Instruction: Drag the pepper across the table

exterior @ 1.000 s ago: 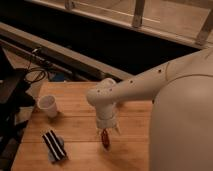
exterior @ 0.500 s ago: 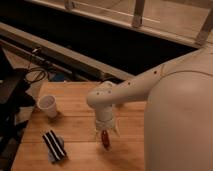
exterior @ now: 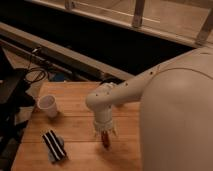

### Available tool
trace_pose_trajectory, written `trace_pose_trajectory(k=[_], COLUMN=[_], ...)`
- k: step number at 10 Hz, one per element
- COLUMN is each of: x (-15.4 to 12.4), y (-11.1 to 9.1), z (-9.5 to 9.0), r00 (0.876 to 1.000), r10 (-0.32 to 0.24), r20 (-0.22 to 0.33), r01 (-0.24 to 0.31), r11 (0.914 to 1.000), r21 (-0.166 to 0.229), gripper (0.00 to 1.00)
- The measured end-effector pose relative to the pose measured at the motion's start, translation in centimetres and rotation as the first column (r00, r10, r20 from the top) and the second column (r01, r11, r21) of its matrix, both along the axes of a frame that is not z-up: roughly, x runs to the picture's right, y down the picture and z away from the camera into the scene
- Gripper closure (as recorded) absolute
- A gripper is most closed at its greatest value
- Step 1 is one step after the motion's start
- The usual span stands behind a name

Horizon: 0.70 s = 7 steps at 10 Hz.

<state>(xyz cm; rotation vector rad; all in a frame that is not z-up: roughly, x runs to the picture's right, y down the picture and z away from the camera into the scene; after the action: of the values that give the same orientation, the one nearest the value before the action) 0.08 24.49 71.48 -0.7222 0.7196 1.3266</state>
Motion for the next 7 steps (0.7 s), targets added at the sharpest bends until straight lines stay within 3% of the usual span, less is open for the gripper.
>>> trace_pose_trajectory(k=[3, 7], x=[1.2, 1.7], y=[-0.4, 0.2], z=[1.5, 4.2], r00=[0.999, 0.999], r10=[0.029, 0.041], r20=[-0.019, 0.001], r01=[-0.029, -0.041], r11=[0.9995, 0.9987], r21=[0.015, 0.030], gripper=[0.29, 0.29])
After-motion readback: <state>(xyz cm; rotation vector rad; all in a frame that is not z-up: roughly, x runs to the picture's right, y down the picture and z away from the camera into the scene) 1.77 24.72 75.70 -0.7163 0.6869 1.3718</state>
